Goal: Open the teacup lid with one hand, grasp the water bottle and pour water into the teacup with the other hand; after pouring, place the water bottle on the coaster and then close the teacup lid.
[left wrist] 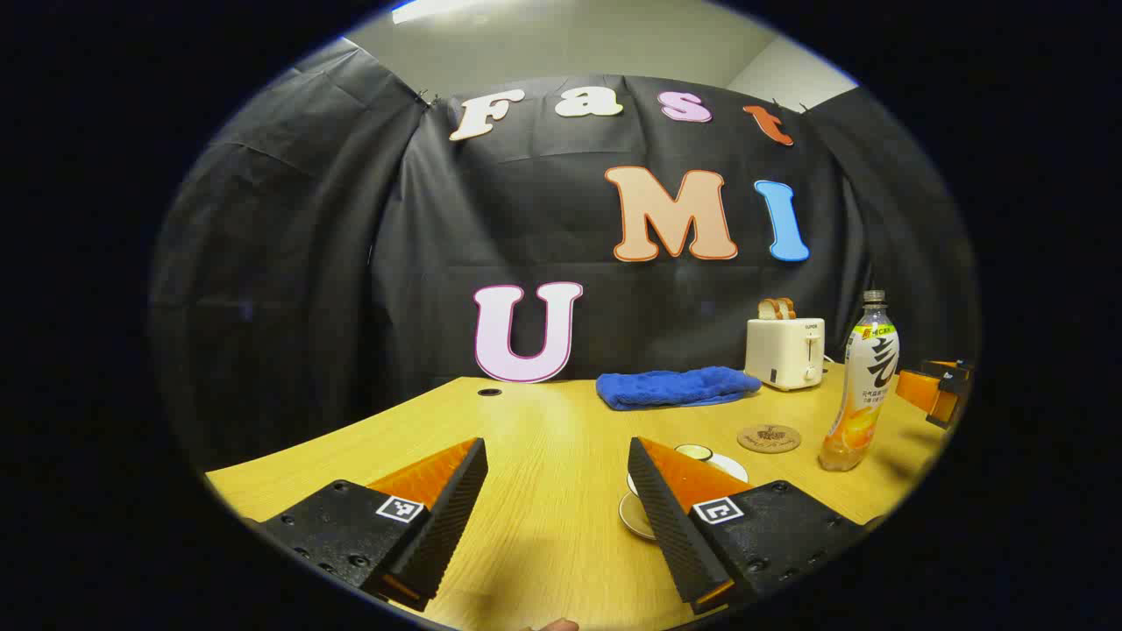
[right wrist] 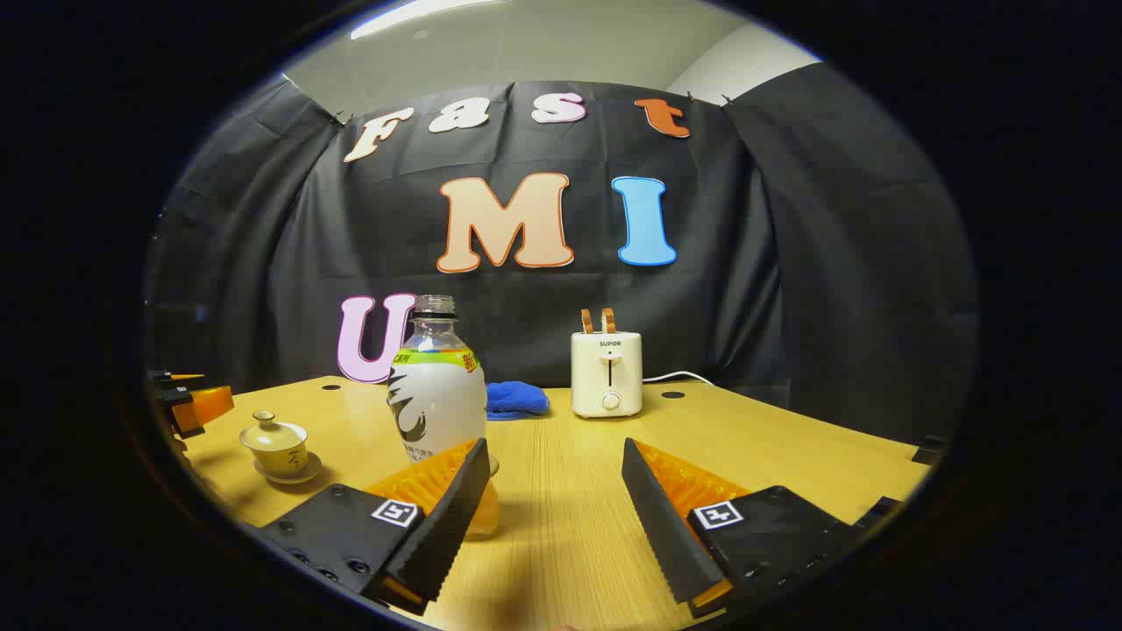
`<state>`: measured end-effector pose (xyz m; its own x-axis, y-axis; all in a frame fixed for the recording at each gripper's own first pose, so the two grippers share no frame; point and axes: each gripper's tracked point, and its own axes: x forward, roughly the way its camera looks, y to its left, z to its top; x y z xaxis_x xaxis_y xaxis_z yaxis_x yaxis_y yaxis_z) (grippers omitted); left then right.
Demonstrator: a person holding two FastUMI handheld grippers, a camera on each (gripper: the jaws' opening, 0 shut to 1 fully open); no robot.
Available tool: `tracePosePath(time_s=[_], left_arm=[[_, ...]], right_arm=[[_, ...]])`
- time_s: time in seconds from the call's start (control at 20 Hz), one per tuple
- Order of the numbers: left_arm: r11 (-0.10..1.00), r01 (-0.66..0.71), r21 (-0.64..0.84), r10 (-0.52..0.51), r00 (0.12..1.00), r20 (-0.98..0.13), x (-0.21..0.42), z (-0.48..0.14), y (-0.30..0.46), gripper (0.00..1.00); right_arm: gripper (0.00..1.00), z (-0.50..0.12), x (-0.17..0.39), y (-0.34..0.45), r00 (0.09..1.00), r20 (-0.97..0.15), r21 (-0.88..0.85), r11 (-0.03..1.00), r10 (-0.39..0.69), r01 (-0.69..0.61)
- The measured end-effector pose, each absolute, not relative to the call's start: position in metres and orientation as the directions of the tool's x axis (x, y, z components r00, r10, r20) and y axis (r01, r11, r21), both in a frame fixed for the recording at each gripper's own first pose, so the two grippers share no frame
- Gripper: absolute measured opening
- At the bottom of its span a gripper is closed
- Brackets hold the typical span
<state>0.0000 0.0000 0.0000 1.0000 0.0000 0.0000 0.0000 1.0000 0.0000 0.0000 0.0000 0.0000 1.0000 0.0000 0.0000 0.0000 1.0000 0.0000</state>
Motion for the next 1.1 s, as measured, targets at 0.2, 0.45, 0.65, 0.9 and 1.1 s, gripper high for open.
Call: tracePosePath(time_s=[0.2,0.45,0.65,0.9,1.1], left_arm=[[1.0,0.012,0.007,-0.011,1.0,-0.004,-0.0014,-0.001,-0.0006,0.95],[1.0,-0.001,0.004,0.001,1.0,-0.002,-0.0005,0.0,0.0004,0.95],[1.0,0.018,0.004,-0.018,1.0,0.0,-0.0001,-0.0007,-0.0024,0.95],[1.0,0.022,0.004,-0.022,1.0,0.002,-0.0005,0.0005,-0.0022,0.95],[0.999,0.035,0.002,-0.035,0.999,-0.03,0.0061,-0.003,-0.0067,0.95]], right_arm=[[0.94,0.0009,0.0011,-0.0003,1.0,0.0,0.0,1.0,-0.002,0.002],[0.97,0.0011,0.0017,-0.0014,1.0,0.002,0.0,1.0,-0.009,0.009],[0.97,0.0006,0.0018,-0.0014,1.0,0.003,0.0,1.0,-0.008,0.008],[0.97,-0.0008,0.0022,-0.002,1.0,0.002,0.0,1.0,-0.007,0.007],[0.94,-0.0007,0.0028,-0.0008,1.0,0.003,0.0,1.0,-0.001,0.001]])
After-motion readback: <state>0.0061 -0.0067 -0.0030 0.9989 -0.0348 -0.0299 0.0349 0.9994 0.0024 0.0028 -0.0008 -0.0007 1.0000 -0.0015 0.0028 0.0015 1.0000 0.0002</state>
